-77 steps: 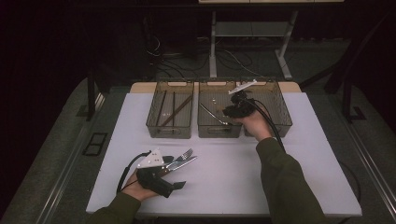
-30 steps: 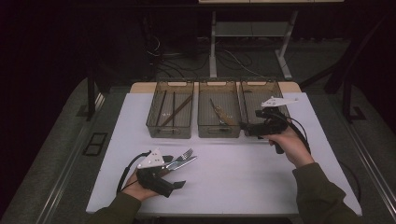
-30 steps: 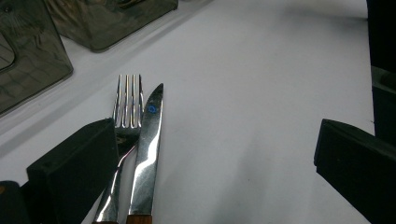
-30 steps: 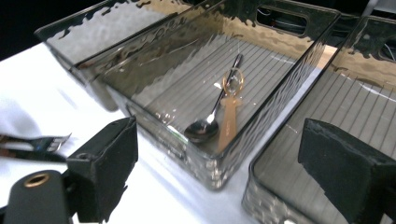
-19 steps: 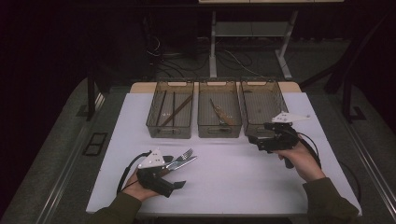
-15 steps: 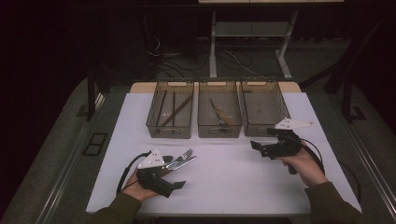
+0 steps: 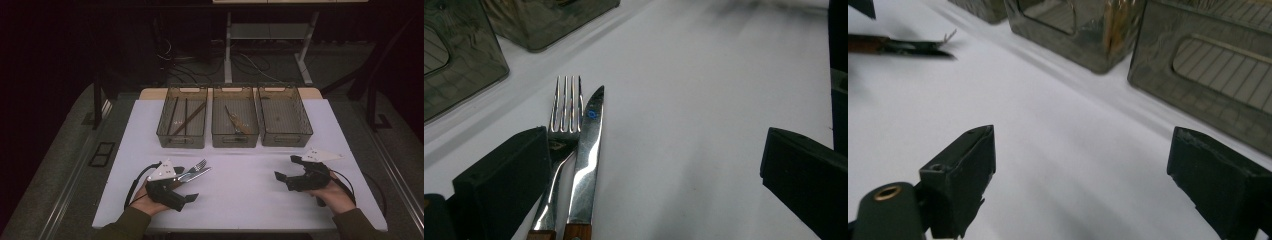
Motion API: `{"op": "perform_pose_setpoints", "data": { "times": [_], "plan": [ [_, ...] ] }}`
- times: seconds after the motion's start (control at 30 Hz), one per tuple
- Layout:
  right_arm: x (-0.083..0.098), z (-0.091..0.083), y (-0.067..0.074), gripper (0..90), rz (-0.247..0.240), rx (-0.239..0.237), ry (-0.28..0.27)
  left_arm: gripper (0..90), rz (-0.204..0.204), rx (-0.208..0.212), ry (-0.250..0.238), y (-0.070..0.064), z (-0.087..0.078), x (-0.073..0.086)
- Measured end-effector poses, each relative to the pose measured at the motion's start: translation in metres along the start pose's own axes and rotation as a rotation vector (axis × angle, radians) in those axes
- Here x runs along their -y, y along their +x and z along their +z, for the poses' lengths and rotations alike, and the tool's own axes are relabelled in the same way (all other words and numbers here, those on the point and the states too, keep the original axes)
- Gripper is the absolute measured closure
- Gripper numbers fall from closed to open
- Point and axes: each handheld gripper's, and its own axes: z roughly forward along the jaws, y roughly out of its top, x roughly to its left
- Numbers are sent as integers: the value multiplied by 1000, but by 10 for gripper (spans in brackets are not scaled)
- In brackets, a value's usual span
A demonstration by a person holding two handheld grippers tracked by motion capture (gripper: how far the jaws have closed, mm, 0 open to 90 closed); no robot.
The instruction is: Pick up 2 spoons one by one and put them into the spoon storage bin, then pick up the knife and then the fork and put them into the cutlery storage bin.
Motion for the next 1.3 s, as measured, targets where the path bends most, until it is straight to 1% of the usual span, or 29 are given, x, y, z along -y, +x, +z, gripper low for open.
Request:
{"op": "perform_pose_setpoints", "data": {
  "times": [0.1, 0.2, 0.3, 0.37, 0.43, 0.57, 0.63, 0.8, 0.87, 0.97, 1.13, 1.3],
  "plan": [
    [8, -1, 3, 122, 3, 1, 11, 0, 8, -2, 4, 0, 0, 0],
    [14, -4, 6, 122, -8, -1, 27, 0, 8, -3, 4, 0, -1, -1],
    [19, -8, 9, 122, -10, -2, 31, 0, 4, -2, 0, 0, -1, -1],
    [22, -11, 10, 122, -15, 0, 31, 0, 9, -5, 5, 1, -1, -2],
    [23, -12, 11, 122, -16, 1, 31, 0, 6, -8, 4, 2, -2, -3],
    [24, -12, 11, 122, -19, -1, 37, 1, 10, -22, 7, 7, -6, -4],
    [24, -11, 11, 122, -21, -1, 38, 3, 6, -16, 7, 11, -7, -5],
    [24, -11, 11, 122, -23, 0, 39, 62, 7, -11, 18, 22, -13, -8],
    [24, -11, 11, 122, -20, 0, 38, 94, 3, -9, 14, 26, -14, -9],
    [24, -10, 11, 122, -22, 0, 39, 143, 1, -12, 10, 32, -17, -10],
    [25, -10, 12, 122, -24, 0, 37, 185, -9, -19, 7, 41, -21, -10],
    [24, -10, 12, 122, -22, -3, 37, 246, -12, -34, 22, 53, -25, -8]
  ]
}}
